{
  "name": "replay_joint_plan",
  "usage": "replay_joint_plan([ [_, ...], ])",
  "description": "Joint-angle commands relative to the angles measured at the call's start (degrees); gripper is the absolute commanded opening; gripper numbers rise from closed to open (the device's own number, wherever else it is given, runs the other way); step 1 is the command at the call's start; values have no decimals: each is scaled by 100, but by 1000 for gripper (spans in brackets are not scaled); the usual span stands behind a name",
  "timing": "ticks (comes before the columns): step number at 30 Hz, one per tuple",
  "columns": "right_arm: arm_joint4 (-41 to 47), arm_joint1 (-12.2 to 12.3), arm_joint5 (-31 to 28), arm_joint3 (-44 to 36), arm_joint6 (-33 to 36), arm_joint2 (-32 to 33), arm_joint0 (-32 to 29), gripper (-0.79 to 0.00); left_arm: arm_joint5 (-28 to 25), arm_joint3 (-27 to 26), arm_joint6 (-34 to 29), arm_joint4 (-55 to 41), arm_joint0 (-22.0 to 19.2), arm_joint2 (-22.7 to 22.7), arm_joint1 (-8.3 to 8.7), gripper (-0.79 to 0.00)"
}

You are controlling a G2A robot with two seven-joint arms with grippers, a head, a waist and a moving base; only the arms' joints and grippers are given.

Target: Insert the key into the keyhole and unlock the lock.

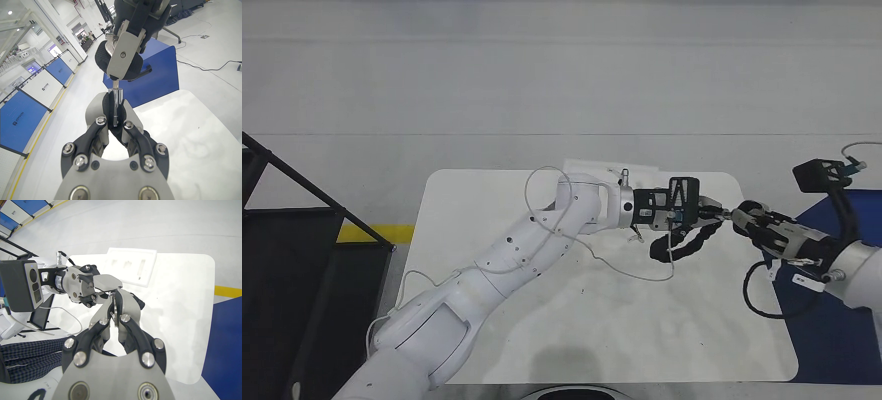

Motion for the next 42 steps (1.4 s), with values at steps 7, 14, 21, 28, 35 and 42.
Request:
replay_joint_plan([
  [7,-13,14,51,10,-5,-85,31,-785,2,-23,-14,26,34,-7,-11,-785],
  [14,16,25,75,41,-14,-128,62,-646,-9,-1,64,9,64,-17,-22,-785],
  [21,157,34,57,6,-47,-110,154,-265,2,63,165,-14,109,-73,-18,-785],
  [28,716,32,-507,25,-205,195,248,0,-59,88,263,-209,208,-268,24,-785],
  [35,922,82,-2740,218,-10,333,240,0,-438,128,88,-686,307,-576,99,-785],
  [42,223,116,-4397,305,-248,309,0,0,-1033,231,-483,-1483,313,-773,126,-785],
])
